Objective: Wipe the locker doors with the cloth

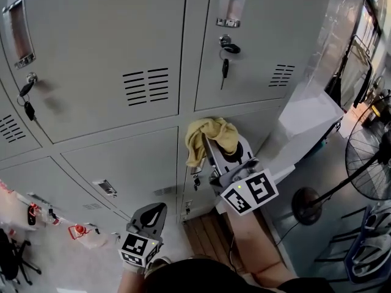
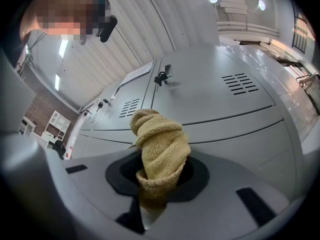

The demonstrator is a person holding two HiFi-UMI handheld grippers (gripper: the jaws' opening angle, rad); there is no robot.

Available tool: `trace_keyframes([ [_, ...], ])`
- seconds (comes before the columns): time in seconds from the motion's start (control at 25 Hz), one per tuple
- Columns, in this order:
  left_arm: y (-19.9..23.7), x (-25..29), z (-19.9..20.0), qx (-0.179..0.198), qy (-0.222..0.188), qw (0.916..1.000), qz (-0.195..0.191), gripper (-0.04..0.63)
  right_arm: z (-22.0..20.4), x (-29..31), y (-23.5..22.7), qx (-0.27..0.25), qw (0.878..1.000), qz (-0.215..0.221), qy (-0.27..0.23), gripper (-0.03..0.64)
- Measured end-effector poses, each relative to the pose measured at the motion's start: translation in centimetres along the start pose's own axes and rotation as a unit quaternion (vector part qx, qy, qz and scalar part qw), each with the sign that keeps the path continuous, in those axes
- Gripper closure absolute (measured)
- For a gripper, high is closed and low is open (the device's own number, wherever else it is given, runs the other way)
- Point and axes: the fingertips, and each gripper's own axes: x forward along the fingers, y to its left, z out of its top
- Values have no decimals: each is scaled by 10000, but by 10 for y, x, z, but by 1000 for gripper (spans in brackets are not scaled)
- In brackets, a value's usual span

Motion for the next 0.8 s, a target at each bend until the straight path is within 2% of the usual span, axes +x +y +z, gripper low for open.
trace_keyframes([
  [0.6, -25, 42, -5, -22, 74, 9994, -341, 586, 11, -42, -105, 308, 9971, -689, -90, 525],
  [0.8, -32, 51, -6, -29, 107, 9991, -402, 586, 15, -59, -144, 652, 9929, -965, -232, 523],
])
